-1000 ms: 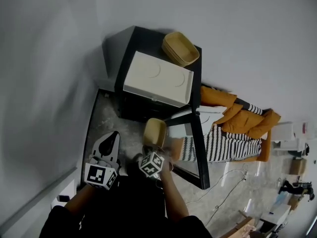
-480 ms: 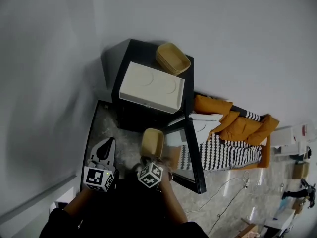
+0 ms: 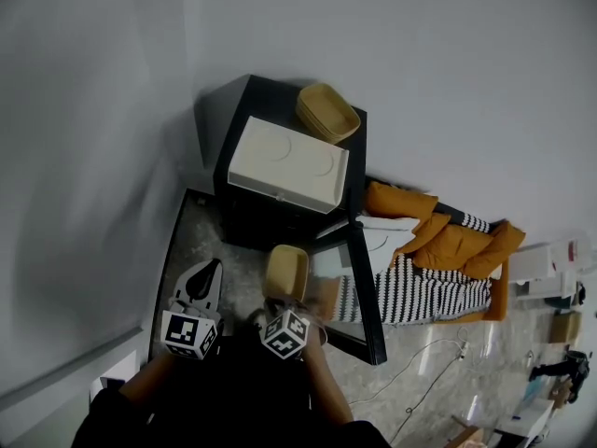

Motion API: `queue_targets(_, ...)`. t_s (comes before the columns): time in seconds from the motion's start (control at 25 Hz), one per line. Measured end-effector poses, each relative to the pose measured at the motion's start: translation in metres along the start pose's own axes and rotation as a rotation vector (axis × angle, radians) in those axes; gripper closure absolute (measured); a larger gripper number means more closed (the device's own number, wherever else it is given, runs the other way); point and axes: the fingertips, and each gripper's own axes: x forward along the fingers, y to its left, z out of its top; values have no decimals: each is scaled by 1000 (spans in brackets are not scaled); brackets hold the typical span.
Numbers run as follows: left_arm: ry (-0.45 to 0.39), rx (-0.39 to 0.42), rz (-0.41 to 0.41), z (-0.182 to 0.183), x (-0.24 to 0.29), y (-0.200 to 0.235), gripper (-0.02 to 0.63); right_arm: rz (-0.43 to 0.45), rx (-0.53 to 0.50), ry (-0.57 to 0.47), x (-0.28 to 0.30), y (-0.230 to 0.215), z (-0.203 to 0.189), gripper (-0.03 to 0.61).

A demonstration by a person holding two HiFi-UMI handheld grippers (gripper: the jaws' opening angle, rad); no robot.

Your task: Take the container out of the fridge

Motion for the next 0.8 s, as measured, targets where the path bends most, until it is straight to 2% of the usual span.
queue_targets(0.36, -15, -12, 1, 11, 4, -2, 609, -1, -7, 10, -1, -3, -1, 568)
queue_targets(0.56, -3, 4, 21, -7, 5, 4, 609, 2, -3, 23, -6, -3, -3, 568)
queue_targets(0.8, 10, 2, 38, -7, 6, 6, 609, 16, 0, 38, -18, 2, -6, 568)
